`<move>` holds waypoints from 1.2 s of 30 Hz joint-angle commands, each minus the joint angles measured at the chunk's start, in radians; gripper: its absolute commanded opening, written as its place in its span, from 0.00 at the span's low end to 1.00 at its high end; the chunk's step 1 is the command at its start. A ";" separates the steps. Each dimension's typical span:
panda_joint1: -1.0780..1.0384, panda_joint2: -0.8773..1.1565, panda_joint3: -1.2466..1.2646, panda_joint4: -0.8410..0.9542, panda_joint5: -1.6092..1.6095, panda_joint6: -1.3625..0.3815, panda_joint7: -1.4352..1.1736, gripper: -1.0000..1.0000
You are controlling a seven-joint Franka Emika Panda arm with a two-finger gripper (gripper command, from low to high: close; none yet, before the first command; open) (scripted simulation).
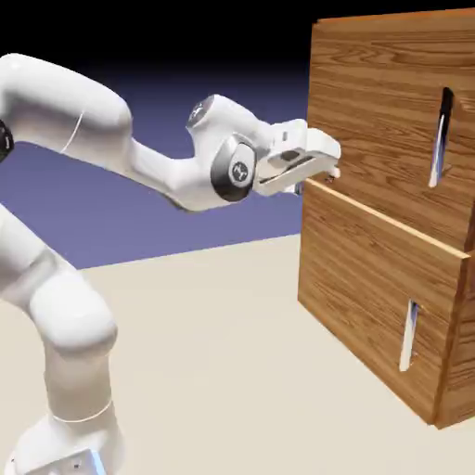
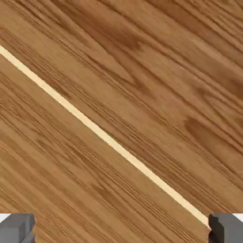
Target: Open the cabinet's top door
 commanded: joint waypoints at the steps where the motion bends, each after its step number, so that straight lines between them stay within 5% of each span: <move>1: 0.016 -0.002 -0.017 0.013 -0.044 0.001 -0.012 0.50; 36: 0.588 -0.067 -0.625 0.477 -1.566 0.034 -0.447 0.50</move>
